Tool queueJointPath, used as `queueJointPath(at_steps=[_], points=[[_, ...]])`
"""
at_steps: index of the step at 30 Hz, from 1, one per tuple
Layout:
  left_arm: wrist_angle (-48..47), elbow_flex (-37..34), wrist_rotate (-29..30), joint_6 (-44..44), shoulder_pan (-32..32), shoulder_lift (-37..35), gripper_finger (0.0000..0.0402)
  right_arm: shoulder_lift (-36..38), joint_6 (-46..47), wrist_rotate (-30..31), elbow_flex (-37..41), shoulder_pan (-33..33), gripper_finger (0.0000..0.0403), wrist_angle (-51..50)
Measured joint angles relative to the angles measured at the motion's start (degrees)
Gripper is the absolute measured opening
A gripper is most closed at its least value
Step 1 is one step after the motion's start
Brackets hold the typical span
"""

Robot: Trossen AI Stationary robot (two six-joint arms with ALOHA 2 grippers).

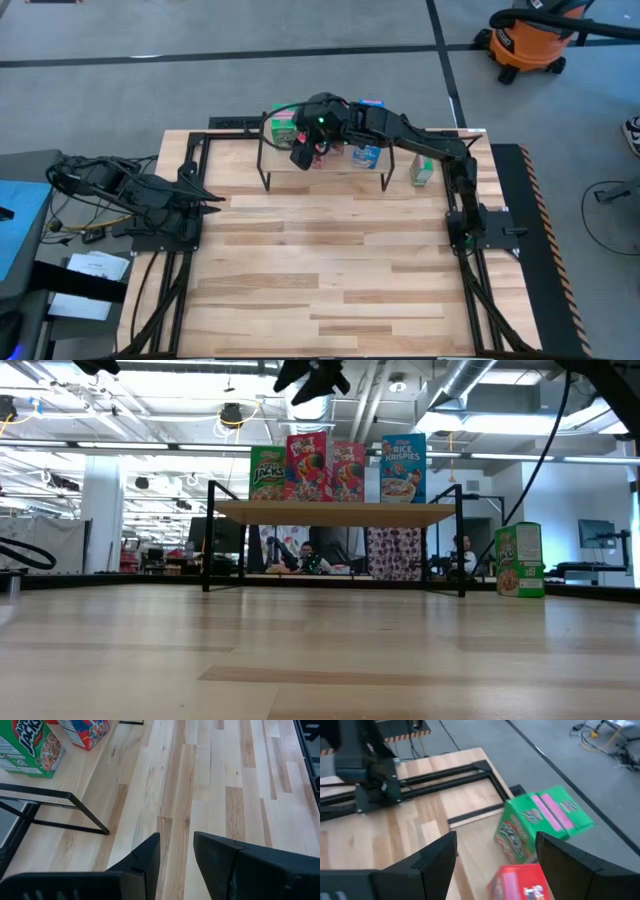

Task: Stack cereal on shelf
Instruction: Put the red cereal box on the shelf aligned with the other red cereal box

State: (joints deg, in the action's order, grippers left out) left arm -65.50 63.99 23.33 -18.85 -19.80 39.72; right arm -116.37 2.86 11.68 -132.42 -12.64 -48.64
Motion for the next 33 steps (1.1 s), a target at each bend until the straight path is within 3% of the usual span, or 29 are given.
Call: queueJointPath(at_steps=[9, 22, 33], points=[[0.01, 0.00, 0.00, -0.92, 0.00, 0.01, 0.0108, -0.25, 6.13, -1.27, 0.05, -0.58, 0.0291, -0.41], [0.01, 0.00, -0.01, -2.01, 0.00, 0.01, 0.0108, -0.23, 7.05, -7.12, 0.07, -1.84, 0.0291, 21.46], [0.05, 0.00, 1.02, -0.48, 0.00, 0.02, 0.0108, -0.07, 7.27, -7.45, 0.07, -3.03, 0.0291, 19.95]])
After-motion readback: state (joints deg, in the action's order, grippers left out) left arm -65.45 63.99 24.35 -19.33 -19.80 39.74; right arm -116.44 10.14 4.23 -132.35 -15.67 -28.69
